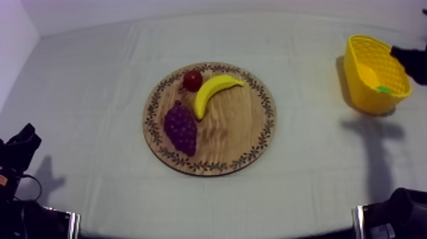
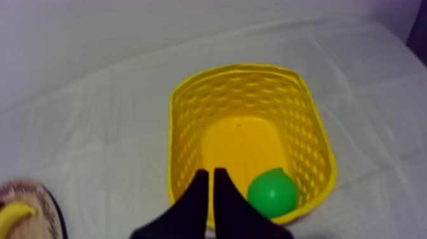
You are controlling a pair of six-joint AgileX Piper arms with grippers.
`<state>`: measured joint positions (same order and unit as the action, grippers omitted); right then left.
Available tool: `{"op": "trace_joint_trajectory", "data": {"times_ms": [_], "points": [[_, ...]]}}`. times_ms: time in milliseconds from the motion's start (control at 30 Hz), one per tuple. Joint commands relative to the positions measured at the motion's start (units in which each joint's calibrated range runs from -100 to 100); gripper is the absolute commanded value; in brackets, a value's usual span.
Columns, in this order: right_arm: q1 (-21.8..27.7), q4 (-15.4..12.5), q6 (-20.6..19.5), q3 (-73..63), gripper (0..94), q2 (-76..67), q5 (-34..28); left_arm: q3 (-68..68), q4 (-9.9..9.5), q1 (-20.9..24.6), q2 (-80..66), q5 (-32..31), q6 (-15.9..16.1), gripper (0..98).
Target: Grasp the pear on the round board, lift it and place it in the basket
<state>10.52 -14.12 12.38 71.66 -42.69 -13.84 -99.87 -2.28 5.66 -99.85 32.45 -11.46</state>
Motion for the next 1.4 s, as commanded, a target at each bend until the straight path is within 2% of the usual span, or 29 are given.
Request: {"op": "trace_joint_trajectory", "data": {"times_ms": [0,200,400,467,633,767,900,1067,1367], "points": [[-0.3,-5.0,12.3,8.3,0.3,-7.4,1.1,0.0,0.0,0.0,0.0,0.0,0.0,0.1],[-0.4,-7.0,15.7,18.8,0.3,-17.8,2.1,0.0,0.0,0.0,0.0,0.0,0.0,0.1],[1.2,-7.0,15.7,22.6,0.3,-29.1,-6.0,0.0,0.0,0.0,0.0,0.0,0.0,0.1],[0.4,-4.7,13.4,23.3,0.3,-33.4,-8.8,0.0,0.0,0.0,0.0,0.0,0.0,0.1],[-4.6,5.4,2.7,23.7,0.3,-45.9,-18.3,0.0,0.0,0.0,0.0,0.0,0.0,0.1],[-7.9,11.2,-3.3,24.9,0.3,-51.3,-24.8,0.0,0.0,0.0,0.0,0.0,0.0,0.1],[-8.5,13.0,-5.4,25.9,1.1,-52.6,-28.6,0.0,0.0,0.0,0.0,0.0,0.0,0.1],[-8.5,13.4,-6.9,26.7,0.7,-52.9,-28.9,0.0,0.0,0.0,0.0,0.0,0.0,0.1],[-8.5,13.2,-2.4,28.0,0.3,-53.0,-24.6,0.0,0.0,0.0,0.0,0.0,0.0,0.1]]}}
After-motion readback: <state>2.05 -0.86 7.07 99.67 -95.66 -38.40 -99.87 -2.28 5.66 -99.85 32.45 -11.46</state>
